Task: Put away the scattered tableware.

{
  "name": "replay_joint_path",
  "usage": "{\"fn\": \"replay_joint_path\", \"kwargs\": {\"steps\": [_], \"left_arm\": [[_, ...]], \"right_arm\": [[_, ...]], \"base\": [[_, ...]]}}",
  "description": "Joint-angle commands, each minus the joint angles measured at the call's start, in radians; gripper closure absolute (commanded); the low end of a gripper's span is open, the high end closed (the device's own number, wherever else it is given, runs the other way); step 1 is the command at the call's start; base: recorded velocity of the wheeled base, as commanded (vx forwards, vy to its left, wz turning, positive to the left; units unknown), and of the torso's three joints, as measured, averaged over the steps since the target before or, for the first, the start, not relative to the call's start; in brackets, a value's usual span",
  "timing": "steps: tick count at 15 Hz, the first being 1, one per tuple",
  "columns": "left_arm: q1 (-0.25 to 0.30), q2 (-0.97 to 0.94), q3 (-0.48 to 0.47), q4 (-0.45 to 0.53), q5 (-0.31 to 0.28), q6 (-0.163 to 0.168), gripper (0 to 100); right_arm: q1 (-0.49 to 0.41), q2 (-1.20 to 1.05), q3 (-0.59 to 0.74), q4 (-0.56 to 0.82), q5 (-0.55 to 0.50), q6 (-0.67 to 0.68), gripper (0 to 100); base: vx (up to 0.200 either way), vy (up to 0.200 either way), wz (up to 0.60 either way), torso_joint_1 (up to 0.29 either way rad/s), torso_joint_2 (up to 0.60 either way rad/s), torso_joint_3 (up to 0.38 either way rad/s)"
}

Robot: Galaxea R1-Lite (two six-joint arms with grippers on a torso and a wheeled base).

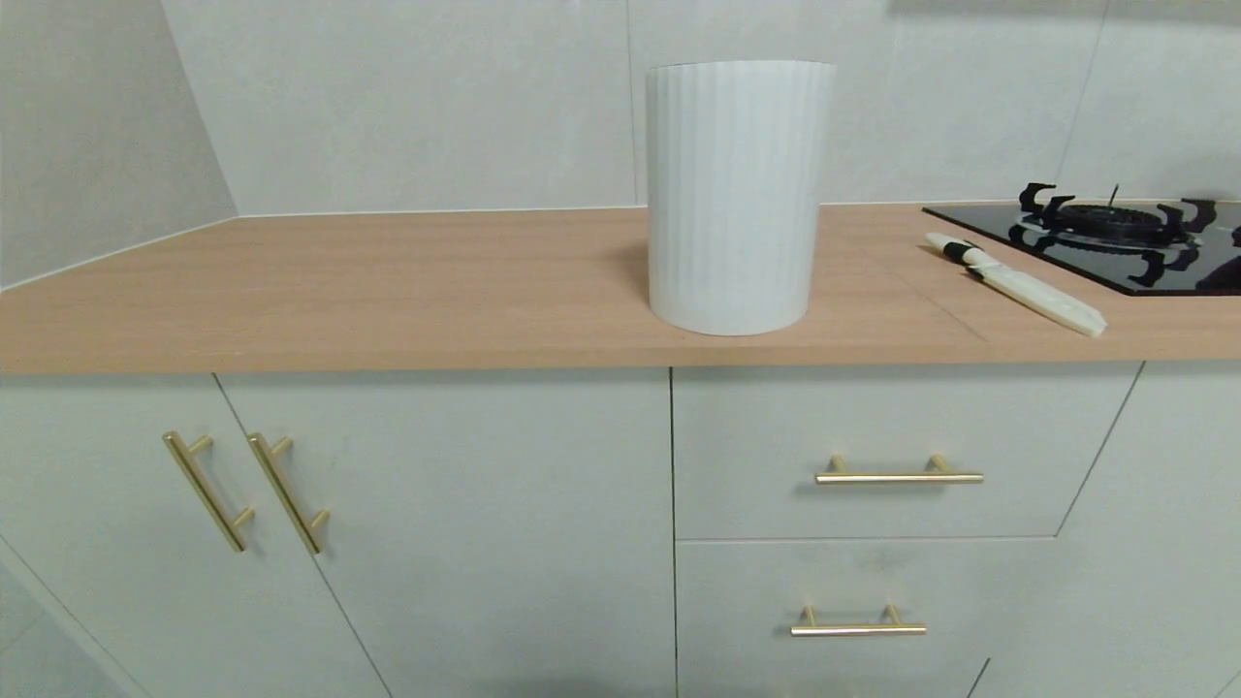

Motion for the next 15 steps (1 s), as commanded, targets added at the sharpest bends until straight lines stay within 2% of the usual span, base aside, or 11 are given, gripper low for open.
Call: {"fn": "replay_joint_path", "kwargs": {"steps": [1,15], "left_arm": [[0.001,0.000,0.000,0.000,0.001,-0.001,0],[0.001,0.000,0.000,0.000,0.001,-0.001,0]], "right_arm": [[0.000,0.001,0.000,0.001,0.000,0.000,0],[0.000,0.001,0.000,-0.001,0.002,-0.005,0]], "base": [[0.000,-0.200,0.00,0.002,0.00,0.007],[0.000,0.000,0.00,0.000,0.00,0.000]]}}
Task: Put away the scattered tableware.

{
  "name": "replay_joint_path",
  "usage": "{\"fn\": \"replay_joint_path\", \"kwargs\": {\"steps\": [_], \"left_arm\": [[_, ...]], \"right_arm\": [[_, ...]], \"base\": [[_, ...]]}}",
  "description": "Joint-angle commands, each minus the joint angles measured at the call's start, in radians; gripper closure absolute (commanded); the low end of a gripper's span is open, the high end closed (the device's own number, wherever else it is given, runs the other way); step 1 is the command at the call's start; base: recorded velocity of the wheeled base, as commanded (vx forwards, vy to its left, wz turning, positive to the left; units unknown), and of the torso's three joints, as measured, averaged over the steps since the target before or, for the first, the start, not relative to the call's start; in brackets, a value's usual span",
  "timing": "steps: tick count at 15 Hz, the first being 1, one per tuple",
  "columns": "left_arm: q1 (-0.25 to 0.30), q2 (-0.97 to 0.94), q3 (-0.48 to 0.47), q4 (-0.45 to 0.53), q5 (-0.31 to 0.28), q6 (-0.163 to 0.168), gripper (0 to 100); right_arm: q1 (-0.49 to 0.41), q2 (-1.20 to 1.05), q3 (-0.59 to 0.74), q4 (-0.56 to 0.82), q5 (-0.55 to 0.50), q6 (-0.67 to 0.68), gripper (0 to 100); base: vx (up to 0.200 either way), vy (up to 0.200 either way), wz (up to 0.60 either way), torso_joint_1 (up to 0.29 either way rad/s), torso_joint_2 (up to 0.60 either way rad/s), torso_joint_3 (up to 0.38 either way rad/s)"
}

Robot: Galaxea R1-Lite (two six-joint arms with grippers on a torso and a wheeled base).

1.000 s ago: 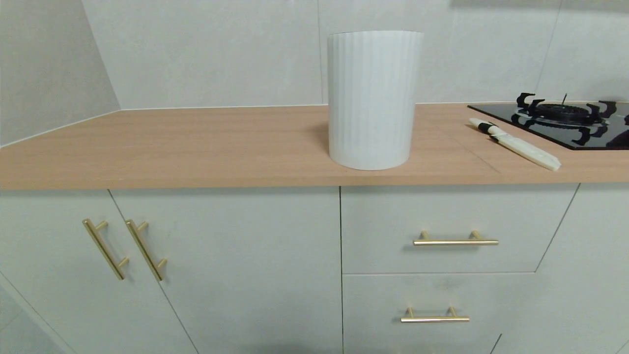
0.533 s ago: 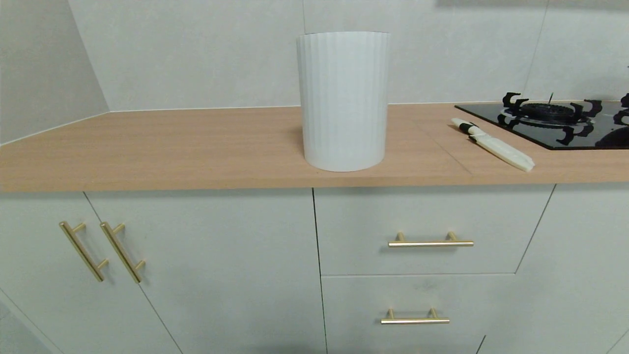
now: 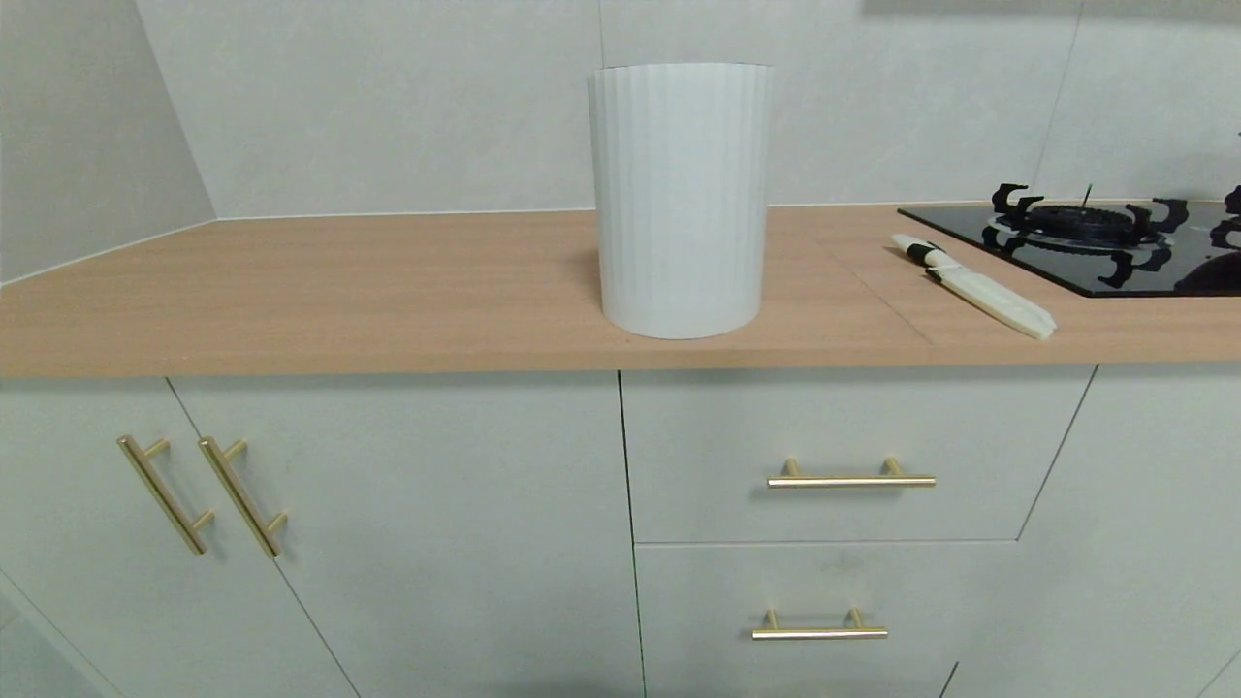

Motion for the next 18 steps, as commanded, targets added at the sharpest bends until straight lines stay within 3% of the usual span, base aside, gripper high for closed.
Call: {"fn": "replay_joint_path", "kwargs": {"steps": [1,8,18], "left_arm": [[0.000,0.000,0.000,0.000,0.001,0.000,0],[0.000,0.000,0.000,0.000,0.001,0.000,0],[0.000,0.000,0.000,0.000,0.001,0.000,0]], "right_arm": [[0.000,0.001,0.000,-0.001,0.001,0.000,0],[0.000,0.001,0.000,-0.001,0.001,0.000,0],[0.000,0.001,0.000,-0.001,0.001,0.000,0]], "base": [[0.000,0.000,0.00,0.000,0.00,0.000],[0.000,0.000,0.00,0.005,-0.02,-0.017],[0.000,0.000,0.00,0.127,-0.41,-0.295]]}}
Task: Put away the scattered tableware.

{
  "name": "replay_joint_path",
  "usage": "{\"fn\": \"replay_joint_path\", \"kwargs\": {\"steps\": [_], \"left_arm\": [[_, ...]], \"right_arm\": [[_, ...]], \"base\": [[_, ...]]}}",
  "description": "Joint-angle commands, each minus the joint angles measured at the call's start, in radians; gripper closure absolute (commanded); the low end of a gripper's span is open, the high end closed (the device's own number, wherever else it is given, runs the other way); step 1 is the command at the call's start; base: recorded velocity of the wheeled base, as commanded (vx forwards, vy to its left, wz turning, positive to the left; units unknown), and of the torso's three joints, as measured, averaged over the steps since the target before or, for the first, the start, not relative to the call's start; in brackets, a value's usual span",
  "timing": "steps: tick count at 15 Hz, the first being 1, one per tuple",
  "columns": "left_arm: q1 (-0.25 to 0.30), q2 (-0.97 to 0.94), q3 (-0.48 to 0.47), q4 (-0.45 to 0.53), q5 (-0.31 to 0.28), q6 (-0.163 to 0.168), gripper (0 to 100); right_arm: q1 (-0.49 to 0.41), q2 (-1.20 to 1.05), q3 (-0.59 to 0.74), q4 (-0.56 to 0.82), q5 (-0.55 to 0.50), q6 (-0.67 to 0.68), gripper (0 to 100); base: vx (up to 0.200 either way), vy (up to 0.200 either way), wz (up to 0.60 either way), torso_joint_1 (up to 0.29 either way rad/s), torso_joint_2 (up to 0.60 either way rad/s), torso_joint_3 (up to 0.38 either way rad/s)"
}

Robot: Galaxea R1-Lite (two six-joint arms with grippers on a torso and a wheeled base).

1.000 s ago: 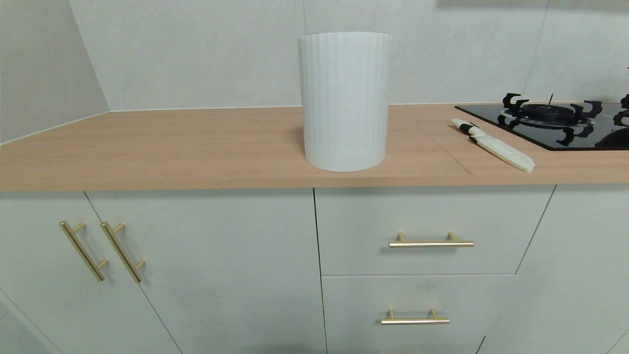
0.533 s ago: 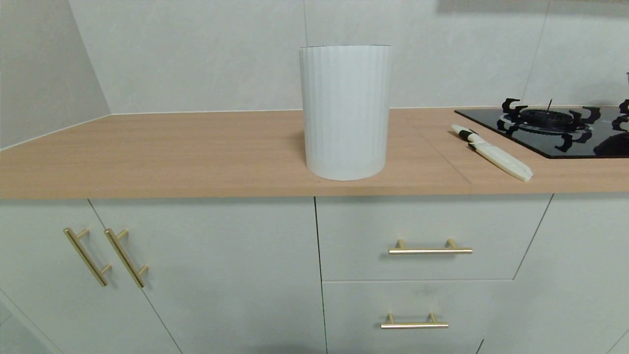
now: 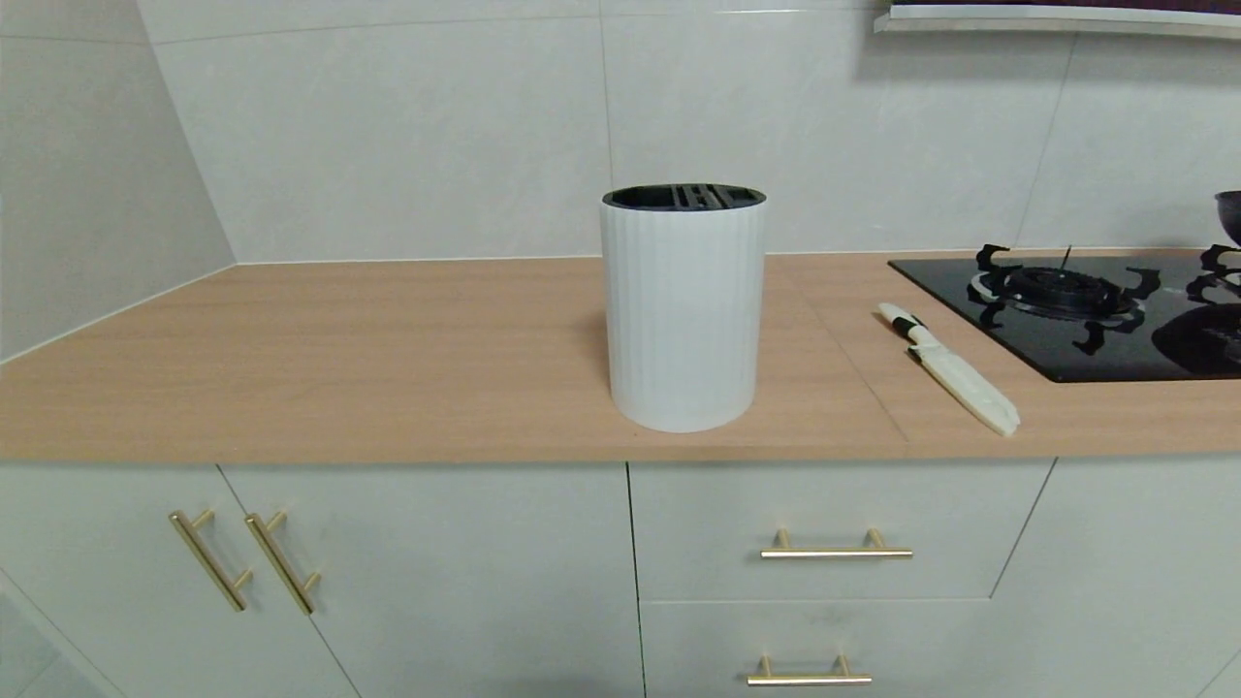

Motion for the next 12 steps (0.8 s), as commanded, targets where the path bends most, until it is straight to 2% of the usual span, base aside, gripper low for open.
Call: {"fn": "replay_joint_path", "kwargs": {"steps": [1,12], "left_arm": [[0.000,0.000,0.000,0.000,0.001,0.000,0],[0.000,0.000,0.000,0.000,0.001,0.000,0]], "right_arm": [[0.000,0.001,0.000,0.000,0.000,0.000,0],[0.000,0.001,0.000,0.000,0.000,0.000,0]], "base": [[0.000,0.000,0.00,0.163,-0.46,-0.295],[0.000,0.000,0.00,0.207,-0.49,-0.284]]}}
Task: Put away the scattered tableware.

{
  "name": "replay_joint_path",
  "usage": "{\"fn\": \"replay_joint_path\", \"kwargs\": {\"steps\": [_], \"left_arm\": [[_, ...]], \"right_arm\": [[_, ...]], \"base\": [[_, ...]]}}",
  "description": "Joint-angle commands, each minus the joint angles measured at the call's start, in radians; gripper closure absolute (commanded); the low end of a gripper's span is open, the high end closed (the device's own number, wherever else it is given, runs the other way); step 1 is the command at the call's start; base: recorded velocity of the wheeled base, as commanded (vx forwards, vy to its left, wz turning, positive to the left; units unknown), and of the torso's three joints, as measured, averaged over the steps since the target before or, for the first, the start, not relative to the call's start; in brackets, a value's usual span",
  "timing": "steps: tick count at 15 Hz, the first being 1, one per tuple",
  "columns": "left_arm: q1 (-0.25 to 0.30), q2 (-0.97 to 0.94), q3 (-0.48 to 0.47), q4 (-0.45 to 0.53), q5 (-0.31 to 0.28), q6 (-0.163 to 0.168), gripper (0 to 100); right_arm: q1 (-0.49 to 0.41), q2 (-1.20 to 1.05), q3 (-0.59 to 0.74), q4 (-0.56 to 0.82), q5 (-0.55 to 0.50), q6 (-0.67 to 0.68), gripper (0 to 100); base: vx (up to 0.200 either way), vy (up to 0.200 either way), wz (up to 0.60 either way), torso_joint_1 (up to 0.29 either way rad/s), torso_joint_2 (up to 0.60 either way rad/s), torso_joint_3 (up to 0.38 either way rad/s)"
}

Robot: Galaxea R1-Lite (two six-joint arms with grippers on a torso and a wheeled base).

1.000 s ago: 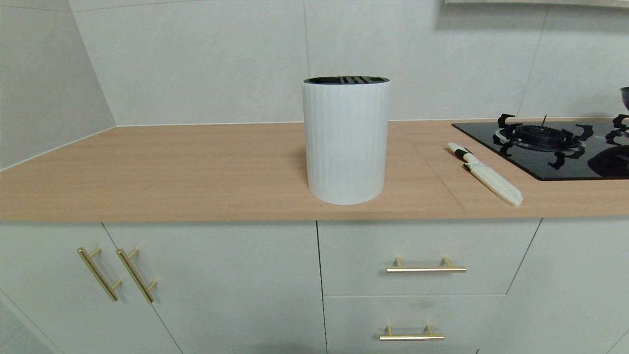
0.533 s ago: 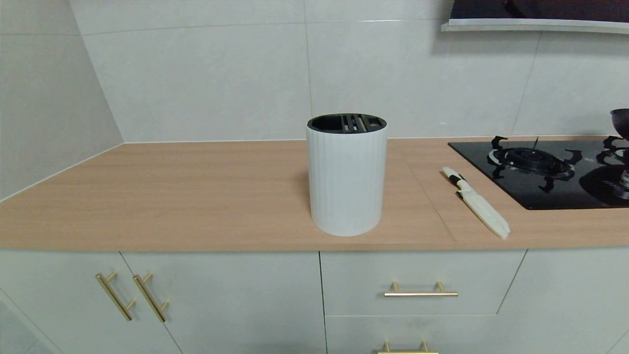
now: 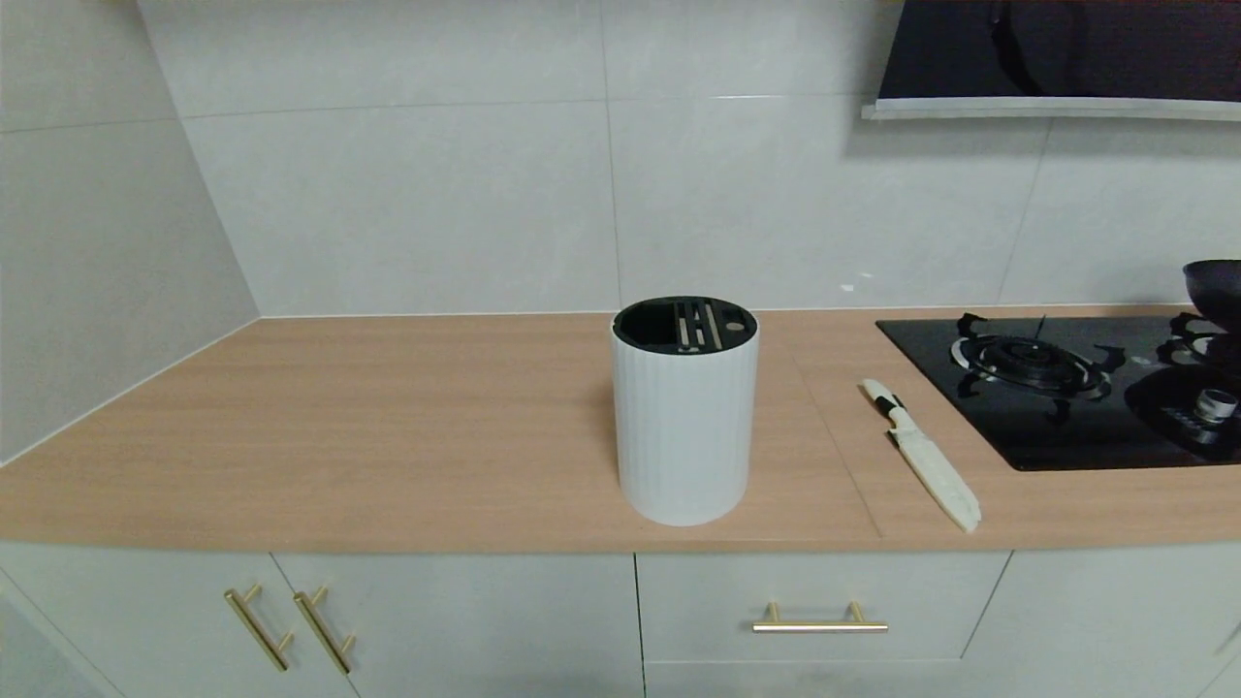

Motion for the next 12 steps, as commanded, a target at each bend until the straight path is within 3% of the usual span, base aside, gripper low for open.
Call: {"fn": "replay_joint_path", "kwargs": {"steps": [1,12], "left_arm": [[0.000,0.000,0.000,0.000,0.000,0.000,0],[0.000,0.000,0.000,0.000,0.000,0.000,0]], "right_arm": [[0.000,0.001,0.000,0.000,0.000,0.000,0],[0.000,0.001,0.000,0.001,0.000,0.000,0]], "base": [[0.000,0.000,0.00,0.246,-0.54,-0.286],[0.000,0.000,0.00,0.261,-0.56,-0.301]]}}
